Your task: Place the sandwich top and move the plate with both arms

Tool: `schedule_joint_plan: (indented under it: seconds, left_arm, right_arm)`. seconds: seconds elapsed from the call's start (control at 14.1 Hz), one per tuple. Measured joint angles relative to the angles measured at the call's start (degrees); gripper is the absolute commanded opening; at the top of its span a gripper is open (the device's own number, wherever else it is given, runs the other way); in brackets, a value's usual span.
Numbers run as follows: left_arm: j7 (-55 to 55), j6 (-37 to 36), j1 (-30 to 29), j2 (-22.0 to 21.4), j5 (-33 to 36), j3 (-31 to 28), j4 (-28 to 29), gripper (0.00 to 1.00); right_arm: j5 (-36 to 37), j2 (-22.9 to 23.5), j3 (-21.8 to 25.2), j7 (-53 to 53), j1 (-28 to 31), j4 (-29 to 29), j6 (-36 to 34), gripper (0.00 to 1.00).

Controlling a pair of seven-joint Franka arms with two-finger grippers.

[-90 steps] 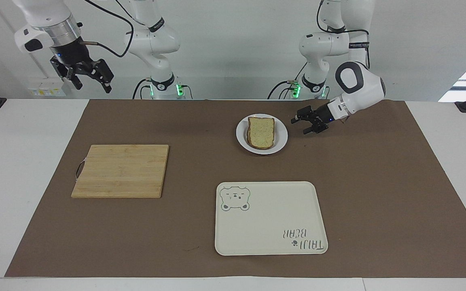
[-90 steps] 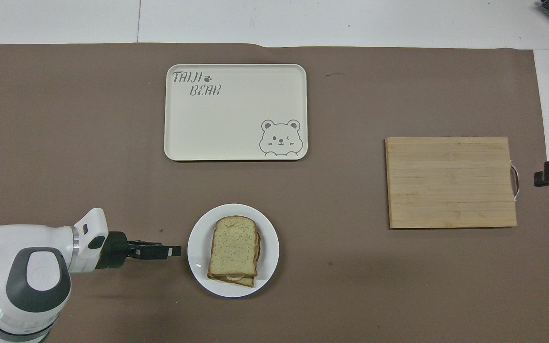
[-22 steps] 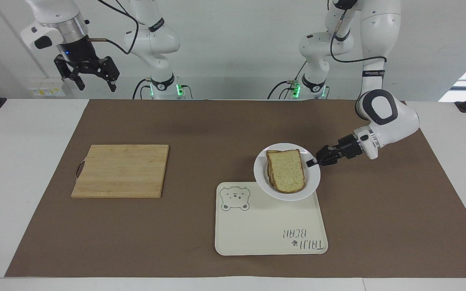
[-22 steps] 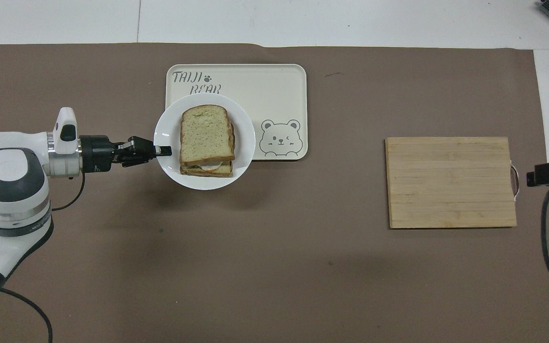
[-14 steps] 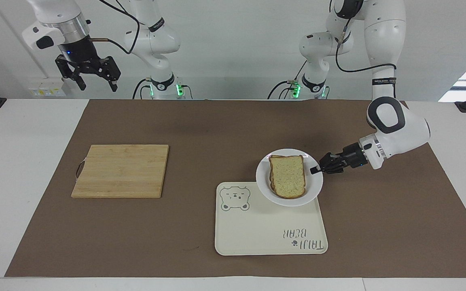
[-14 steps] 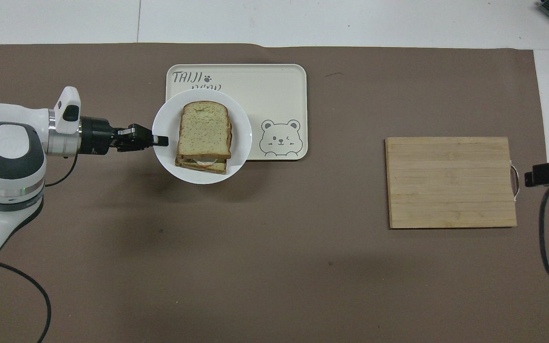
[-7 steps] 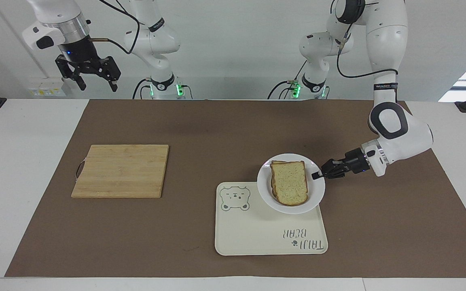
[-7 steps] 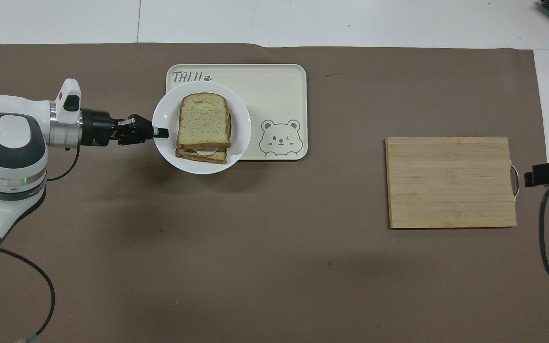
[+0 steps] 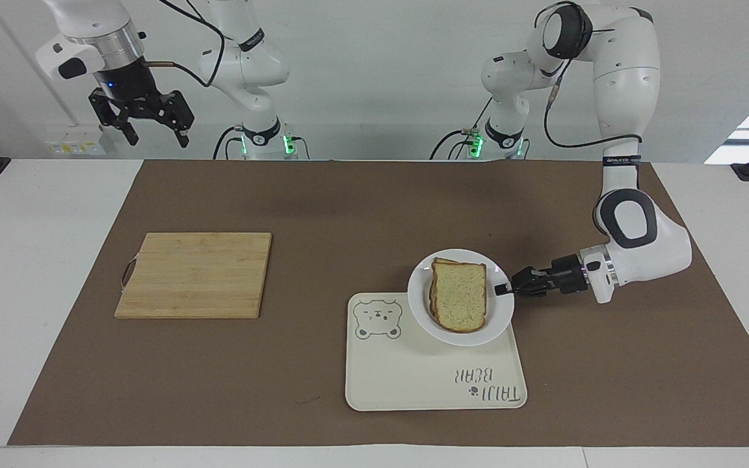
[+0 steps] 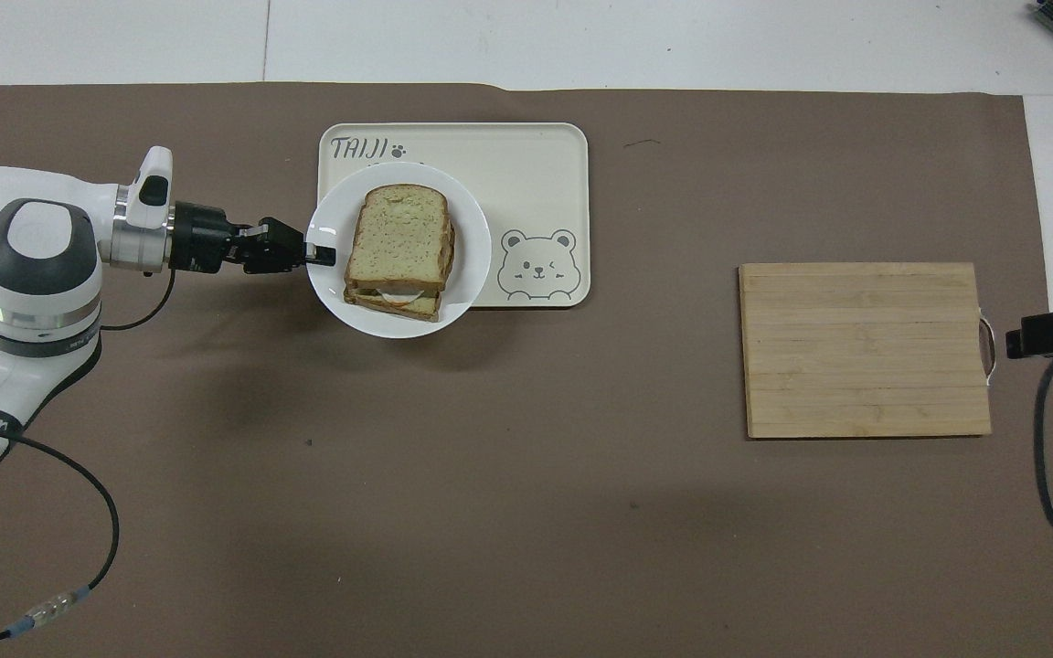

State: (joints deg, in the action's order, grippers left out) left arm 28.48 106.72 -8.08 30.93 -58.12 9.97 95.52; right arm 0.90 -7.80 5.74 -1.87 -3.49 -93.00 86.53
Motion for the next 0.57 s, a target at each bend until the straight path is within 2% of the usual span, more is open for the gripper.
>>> schedule_joint_plan:
  seconds: [0.28,0.57]
  left_arm:
    - [2.4,-0.04,-0.04,5.01,0.0,1.81,-4.85,0.0]
    - [2.4,2.7,0.78,6.76,0.0,3.45,-6.53,0.0]
  right_arm:
    - [0.0,0.0,0.0,0.0,0.0,0.0,0.0,1.0]
    - [0.0,0.0,0.0,0.0,0.0,0.0,0.0,1.0]
